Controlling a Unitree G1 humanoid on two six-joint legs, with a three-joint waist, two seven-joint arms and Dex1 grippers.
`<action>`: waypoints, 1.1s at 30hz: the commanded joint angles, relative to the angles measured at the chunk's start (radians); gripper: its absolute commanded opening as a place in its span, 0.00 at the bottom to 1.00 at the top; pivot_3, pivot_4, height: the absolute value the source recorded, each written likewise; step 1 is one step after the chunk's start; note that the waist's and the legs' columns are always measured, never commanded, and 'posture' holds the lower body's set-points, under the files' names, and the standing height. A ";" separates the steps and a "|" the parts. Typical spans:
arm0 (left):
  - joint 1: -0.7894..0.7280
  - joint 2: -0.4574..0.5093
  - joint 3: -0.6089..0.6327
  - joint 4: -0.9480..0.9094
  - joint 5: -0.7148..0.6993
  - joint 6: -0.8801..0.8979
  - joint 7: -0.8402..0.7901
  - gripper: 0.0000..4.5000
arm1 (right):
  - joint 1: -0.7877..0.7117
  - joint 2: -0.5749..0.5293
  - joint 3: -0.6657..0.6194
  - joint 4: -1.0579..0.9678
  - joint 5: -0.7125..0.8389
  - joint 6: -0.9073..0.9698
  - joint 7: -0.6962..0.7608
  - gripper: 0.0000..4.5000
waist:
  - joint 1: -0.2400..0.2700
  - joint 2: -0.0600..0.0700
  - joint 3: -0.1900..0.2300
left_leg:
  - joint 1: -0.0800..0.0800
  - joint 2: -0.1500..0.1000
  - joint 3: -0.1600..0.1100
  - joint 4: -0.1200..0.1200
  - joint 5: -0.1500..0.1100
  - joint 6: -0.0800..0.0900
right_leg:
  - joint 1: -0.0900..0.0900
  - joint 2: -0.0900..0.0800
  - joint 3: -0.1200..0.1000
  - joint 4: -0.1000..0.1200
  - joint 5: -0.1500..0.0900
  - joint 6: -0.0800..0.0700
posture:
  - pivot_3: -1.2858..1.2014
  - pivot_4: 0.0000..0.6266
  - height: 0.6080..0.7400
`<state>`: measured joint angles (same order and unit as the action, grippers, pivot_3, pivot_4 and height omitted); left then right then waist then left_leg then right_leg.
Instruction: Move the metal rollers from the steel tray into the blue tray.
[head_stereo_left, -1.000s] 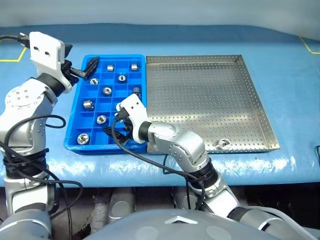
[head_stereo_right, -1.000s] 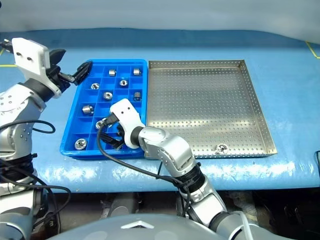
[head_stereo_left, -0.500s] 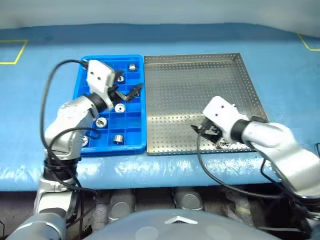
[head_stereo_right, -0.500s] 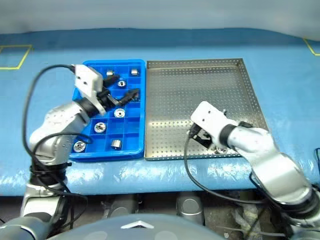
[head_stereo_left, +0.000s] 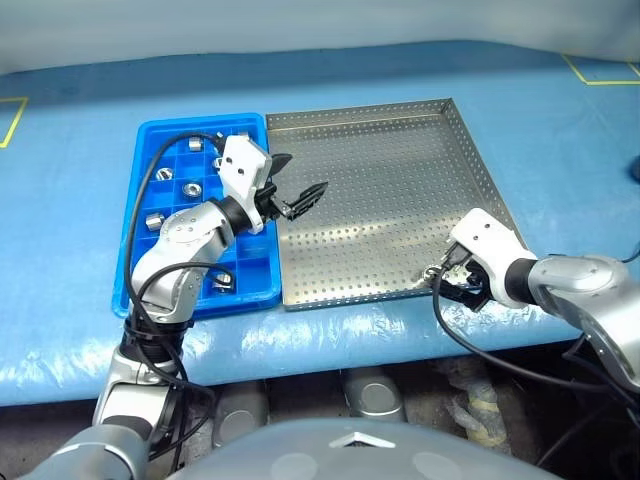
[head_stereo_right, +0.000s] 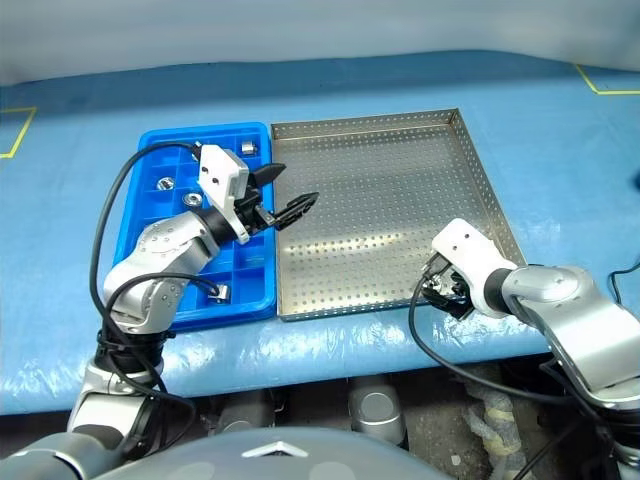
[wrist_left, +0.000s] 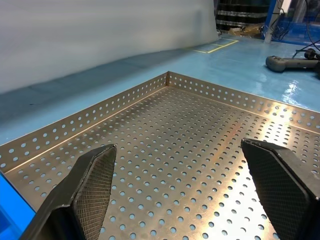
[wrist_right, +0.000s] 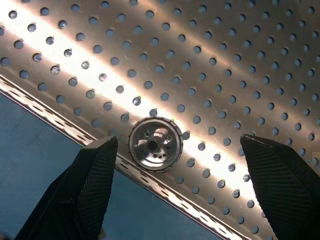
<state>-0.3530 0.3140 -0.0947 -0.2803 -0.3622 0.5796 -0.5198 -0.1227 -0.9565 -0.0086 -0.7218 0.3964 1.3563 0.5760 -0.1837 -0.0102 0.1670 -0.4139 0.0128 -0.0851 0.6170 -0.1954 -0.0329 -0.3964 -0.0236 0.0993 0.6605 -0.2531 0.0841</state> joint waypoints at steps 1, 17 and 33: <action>0.016 -0.007 -0.012 -0.047 0.004 -0.001 0.012 0.97 | -0.013 0.005 0.000 0.037 -0.020 -0.017 -0.030 0.92 | 0.001 0.000 0.000 | 0.000 0.000 0.000 0.000 0.000 0.000 | 0.000 0.000 0.000 0.000 0.000 0.000 | 0.42 0.24 1.00; 0.053 -0.018 -0.021 -0.059 0.009 0.020 0.051 0.97 | -0.071 0.084 -0.028 0.045 0.068 0.101 -0.037 0.92 | 0.008 0.000 0.000 | 0.000 0.000 0.000 0.000 0.000 0.000 | 0.000 0.000 0.000 0.000 0.000 0.000 | 0.43 0.24 1.00; 0.050 -0.020 -0.013 -0.047 0.008 0.020 0.062 0.97 | -0.018 0.074 0.016 0.067 0.091 0.162 -0.053 0.58 | 0.020 0.000 0.000 | 0.000 0.000 0.000 0.000 0.000 0.000 | 0.001 0.000 0.000 -0.001 0.000 0.000 | 0.43 0.24 1.00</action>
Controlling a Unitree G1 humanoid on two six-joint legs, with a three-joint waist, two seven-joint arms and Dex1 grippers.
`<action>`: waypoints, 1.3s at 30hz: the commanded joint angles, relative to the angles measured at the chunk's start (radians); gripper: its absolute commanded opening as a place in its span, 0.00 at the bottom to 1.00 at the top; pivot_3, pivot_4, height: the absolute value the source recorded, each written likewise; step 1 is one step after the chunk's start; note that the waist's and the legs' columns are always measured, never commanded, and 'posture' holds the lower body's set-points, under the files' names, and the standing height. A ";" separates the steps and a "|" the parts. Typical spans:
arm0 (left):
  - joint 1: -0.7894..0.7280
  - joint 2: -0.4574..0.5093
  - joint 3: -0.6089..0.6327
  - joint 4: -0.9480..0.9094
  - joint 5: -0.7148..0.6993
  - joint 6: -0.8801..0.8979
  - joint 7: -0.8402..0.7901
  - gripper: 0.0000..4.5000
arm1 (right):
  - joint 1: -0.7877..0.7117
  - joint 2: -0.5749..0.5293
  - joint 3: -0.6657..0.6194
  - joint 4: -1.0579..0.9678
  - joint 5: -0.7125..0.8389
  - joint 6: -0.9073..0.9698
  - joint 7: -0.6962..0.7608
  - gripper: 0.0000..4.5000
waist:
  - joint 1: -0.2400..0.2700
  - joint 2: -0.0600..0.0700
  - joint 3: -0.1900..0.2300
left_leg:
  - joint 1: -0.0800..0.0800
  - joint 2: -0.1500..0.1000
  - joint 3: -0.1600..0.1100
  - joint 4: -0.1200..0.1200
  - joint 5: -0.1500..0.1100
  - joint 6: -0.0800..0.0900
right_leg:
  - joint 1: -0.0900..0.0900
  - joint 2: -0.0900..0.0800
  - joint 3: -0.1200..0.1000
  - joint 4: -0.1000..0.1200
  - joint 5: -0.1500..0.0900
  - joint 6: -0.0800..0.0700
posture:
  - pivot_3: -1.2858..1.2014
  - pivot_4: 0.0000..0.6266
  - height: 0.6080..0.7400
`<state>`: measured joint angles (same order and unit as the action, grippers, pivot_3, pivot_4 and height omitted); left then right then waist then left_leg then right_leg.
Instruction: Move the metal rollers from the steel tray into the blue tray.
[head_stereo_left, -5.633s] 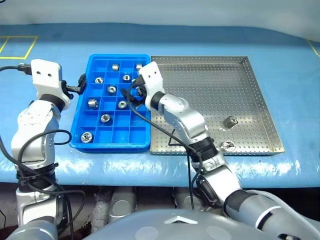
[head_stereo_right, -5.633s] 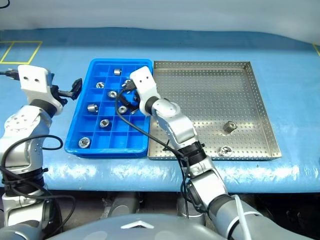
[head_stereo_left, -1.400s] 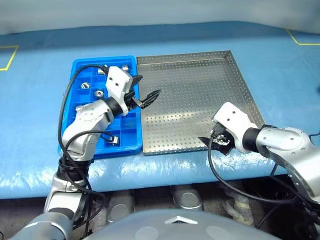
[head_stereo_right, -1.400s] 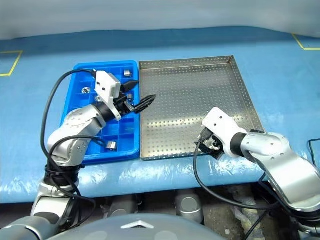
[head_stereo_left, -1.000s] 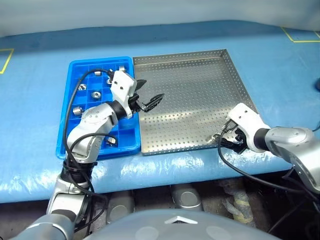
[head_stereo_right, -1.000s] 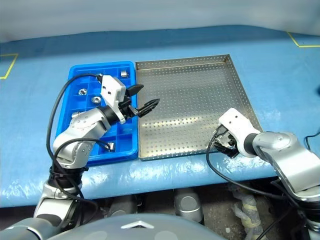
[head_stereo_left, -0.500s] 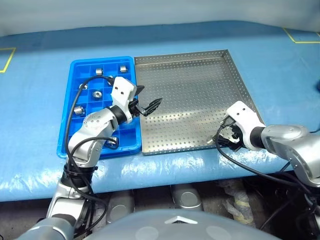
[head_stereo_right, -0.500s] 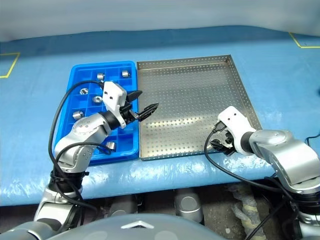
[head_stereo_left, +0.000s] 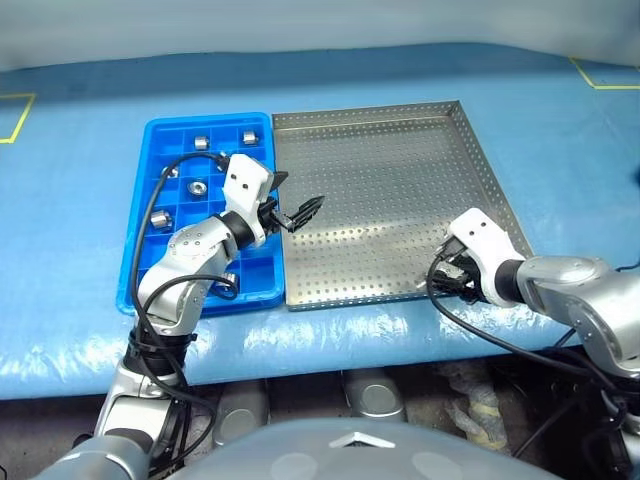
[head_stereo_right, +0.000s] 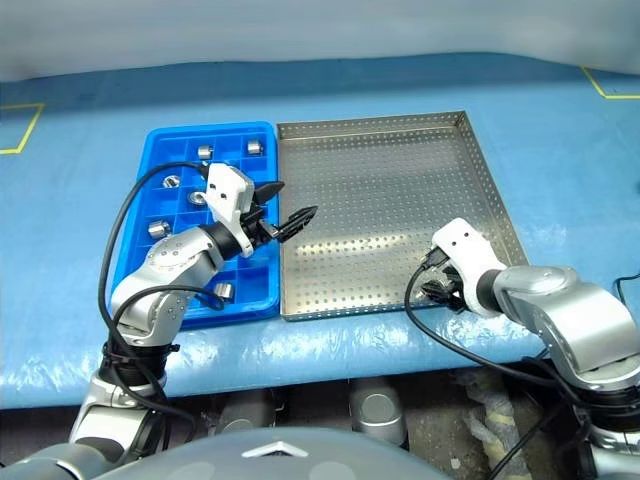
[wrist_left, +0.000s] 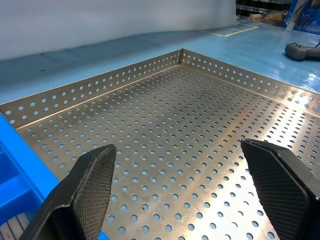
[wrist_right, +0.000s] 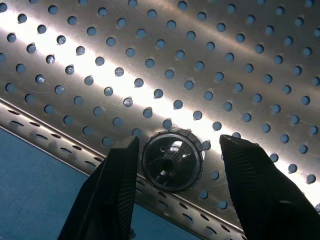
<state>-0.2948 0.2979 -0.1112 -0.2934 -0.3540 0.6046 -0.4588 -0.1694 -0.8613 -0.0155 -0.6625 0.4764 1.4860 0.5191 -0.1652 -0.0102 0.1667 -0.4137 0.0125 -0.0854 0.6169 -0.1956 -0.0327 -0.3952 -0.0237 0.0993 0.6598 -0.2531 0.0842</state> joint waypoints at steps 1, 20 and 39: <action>-0.008 -0.005 0.003 -0.033 0.000 -0.006 0.001 0.97 | 0.030 -0.023 0.027 0.011 0.011 0.030 0.003 0.58 | 0.004 0.000 0.000 | 0.000 0.000 0.000 0.000 0.000 0.000 | 0.000 0.000 0.000 0.000 0.000 0.000 | 0.43 0.24 1.00; 0.000 -0.015 -0.002 -0.028 0.008 -0.015 0.011 0.97 | -0.002 -0.021 0.043 0.147 0.048 0.080 0.029 0.58 | 0.037 0.000 -0.001 | 0.000 -0.001 0.000 0.000 -0.001 0.002 | 0.001 -0.001 0.000 -0.001 -0.001 -0.001 | 0.43 0.24 1.00; -0.007 -0.013 0.000 -0.019 0.010 -0.017 0.011 0.97 | -0.033 -0.015 0.044 0.158 0.044 0.052 0.013 0.35 | 0.040 0.000 -0.001 | 0.001 -0.001 0.000 0.002 -0.002 0.003 | 0.002 -0.001 -0.001 0.000 -0.002 0.000 | 0.43 0.24 1.00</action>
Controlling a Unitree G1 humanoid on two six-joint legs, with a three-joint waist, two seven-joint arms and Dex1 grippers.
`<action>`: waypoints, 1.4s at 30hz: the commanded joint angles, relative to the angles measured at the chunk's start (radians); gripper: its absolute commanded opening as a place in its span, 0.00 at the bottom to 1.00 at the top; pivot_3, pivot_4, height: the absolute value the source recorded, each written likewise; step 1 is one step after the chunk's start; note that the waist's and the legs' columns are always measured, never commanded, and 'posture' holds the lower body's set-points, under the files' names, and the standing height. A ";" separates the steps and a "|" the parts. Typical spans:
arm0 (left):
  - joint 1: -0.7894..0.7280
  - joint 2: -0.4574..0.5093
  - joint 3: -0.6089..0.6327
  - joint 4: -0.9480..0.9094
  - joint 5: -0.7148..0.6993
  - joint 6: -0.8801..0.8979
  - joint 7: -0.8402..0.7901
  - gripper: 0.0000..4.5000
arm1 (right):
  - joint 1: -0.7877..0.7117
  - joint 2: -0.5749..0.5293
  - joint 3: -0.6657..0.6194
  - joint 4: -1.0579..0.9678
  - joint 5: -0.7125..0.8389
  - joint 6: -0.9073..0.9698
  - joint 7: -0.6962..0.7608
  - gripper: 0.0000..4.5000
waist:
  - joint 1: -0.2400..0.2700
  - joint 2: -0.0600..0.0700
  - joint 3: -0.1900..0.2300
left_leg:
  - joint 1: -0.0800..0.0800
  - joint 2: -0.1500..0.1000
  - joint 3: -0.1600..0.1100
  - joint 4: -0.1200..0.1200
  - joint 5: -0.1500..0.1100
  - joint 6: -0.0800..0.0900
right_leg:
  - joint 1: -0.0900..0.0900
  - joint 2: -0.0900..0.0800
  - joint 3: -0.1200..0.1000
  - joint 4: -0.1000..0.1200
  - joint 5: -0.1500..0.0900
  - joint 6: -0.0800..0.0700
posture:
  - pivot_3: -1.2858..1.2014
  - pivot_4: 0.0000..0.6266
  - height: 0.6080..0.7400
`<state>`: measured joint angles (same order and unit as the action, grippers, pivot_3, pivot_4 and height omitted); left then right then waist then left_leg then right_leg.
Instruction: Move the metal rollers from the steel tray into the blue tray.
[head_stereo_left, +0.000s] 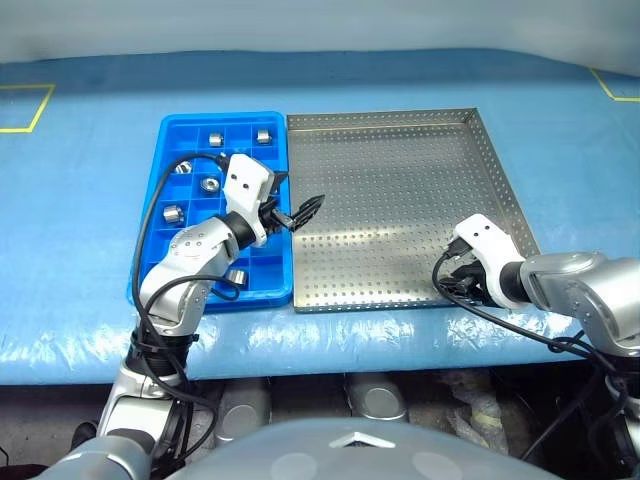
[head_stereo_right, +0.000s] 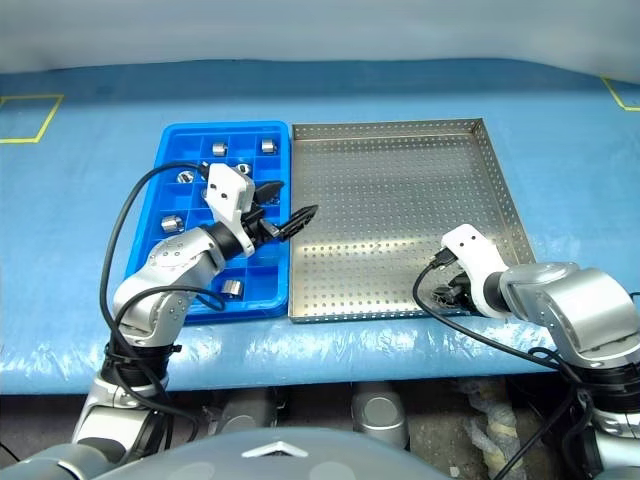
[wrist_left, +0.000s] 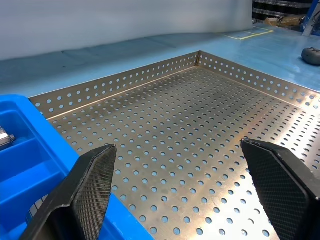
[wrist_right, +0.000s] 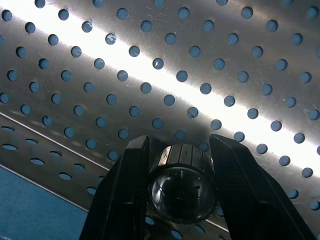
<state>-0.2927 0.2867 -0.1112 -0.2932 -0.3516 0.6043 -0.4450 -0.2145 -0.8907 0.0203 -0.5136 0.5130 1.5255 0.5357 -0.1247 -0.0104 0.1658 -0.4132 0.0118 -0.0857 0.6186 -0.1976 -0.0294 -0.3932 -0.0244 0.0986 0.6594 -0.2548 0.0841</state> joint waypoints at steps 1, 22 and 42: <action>-0.010 -0.002 0.000 -0.019 0.008 -0.017 -0.002 0.97 | 0.005 0.020 -0.001 0.009 0.006 0.008 -0.007 0.35 | -0.002 0.000 0.000 | 0.000 0.000 0.000 0.000 0.000 0.000 | 0.000 0.000 0.000 0.000 0.000 0.000 | 0.43 0.24 1.00; -0.021 0.007 0.007 -0.008 0.009 -0.024 -0.005 0.97 | -0.057 -0.079 0.030 -0.151 0.009 -0.092 0.013 0.35 | -0.026 0.002 0.000 | -0.002 -0.002 0.000 0.002 -0.001 0.001 | -0.001 -0.002 0.001 0.000 0.000 0.002 | 0.43 0.24 1.00; -0.003 -0.010 0.004 -0.003 0.021 -0.020 -0.011 0.97 | -0.007 0.026 -0.067 -0.036 0.013 0.032 -0.017 0.70 | -0.049 0.002 0.000 | 0.000 -0.001 0.001 0.002 -0.001 0.002 | 0.000 -0.001 0.001 0.001 0.000 0.003 | 0.43 0.24 1.00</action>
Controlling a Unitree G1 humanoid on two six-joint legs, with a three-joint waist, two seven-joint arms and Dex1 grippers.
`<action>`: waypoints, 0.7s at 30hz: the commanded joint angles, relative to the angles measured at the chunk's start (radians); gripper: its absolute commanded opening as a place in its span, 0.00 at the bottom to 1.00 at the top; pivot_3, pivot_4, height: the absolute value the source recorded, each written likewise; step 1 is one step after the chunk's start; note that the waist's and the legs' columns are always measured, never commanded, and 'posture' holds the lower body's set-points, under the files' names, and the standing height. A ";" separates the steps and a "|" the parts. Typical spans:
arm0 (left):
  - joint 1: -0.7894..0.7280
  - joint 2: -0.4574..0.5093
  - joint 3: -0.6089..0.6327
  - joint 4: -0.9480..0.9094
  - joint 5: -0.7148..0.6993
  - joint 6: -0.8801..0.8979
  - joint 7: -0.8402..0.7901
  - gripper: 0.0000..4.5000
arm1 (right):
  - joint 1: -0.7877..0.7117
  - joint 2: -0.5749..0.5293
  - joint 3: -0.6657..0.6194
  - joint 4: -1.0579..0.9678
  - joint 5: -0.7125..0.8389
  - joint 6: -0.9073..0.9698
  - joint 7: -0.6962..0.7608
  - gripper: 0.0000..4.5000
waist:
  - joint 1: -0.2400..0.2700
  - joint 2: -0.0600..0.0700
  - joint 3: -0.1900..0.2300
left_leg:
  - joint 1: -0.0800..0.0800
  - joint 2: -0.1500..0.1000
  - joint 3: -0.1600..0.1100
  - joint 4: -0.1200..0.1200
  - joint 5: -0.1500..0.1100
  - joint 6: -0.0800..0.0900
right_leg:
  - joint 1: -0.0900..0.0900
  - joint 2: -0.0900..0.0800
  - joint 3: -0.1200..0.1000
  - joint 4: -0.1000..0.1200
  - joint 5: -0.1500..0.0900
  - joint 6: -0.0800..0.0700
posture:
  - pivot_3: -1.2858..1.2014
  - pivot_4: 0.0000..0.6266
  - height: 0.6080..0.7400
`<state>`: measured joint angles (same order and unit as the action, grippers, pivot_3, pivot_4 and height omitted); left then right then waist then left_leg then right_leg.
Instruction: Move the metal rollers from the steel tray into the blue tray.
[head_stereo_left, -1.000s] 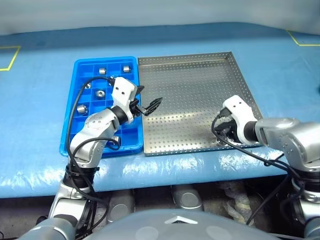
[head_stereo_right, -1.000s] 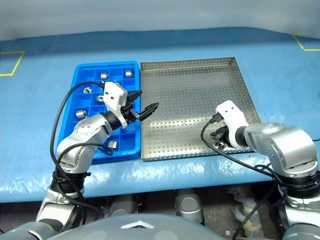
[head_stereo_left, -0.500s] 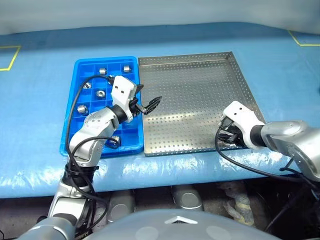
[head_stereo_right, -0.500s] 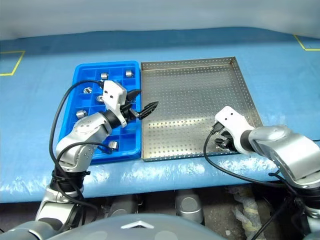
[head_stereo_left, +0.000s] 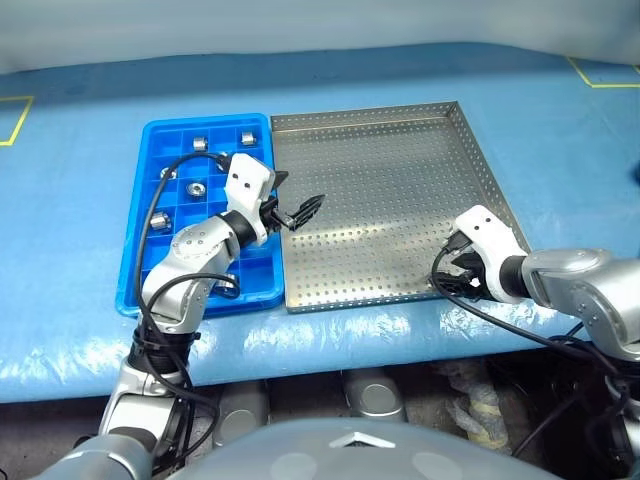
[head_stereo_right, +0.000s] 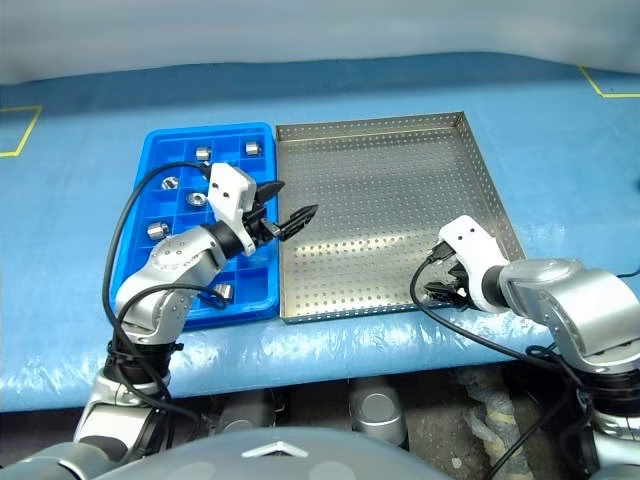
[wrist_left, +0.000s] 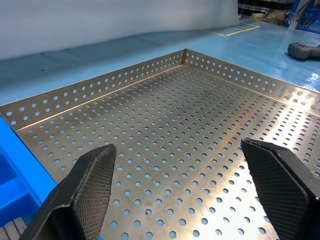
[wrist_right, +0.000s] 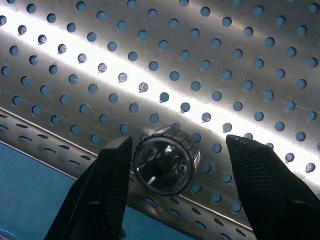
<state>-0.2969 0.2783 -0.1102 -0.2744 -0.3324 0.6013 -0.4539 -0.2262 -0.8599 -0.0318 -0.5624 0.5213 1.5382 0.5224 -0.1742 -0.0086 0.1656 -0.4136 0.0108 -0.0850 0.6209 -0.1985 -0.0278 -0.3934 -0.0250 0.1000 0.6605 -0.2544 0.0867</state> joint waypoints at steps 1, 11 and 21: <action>0.004 -0.001 0.005 -0.023 0.002 -0.016 -0.001 0.97 | 0.010 -0.011 -0.010 0.021 0.002 0.018 -0.003 0.70 | 0.000 0.000 0.000 | 0.000 0.000 0.000 0.000 0.000 0.000 | 0.000 0.000 0.000 0.000 0.000 0.000 | 0.43 0.24 1.00; 0.009 -0.005 0.005 -0.025 0.009 -0.019 0.005 0.97 | 0.002 -0.006 0.014 0.082 0.009 0.044 0.000 0.70 | 0.019 0.000 0.000 | 0.000 0.000 0.000 0.000 0.000 0.000 | 0.000 0.000 0.000 0.000 0.000 0.000 | 0.43 0.24 1.00; 0.010 -0.003 0.009 -0.030 0.008 -0.015 0.012 0.97 | -0.016 -0.005 0.024 0.106 0.003 0.033 -0.001 0.36 | 0.028 0.000 0.000 | 0.000 0.000 0.000 0.000 0.000 0.000 | 0.000 0.000 0.000 0.000 0.000 0.000 | 0.43 0.24 1.00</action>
<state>-0.2824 0.2776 -0.1092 -0.2745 -0.3242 0.6013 -0.4408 -0.2447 -0.8619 -0.0124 -0.4652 0.5213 1.5596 0.5228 -0.1461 -0.0087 0.1656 -0.4134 0.0107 -0.0851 0.6213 -0.1987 -0.0274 -0.3930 -0.0250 0.0999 0.6602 -0.2544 0.0868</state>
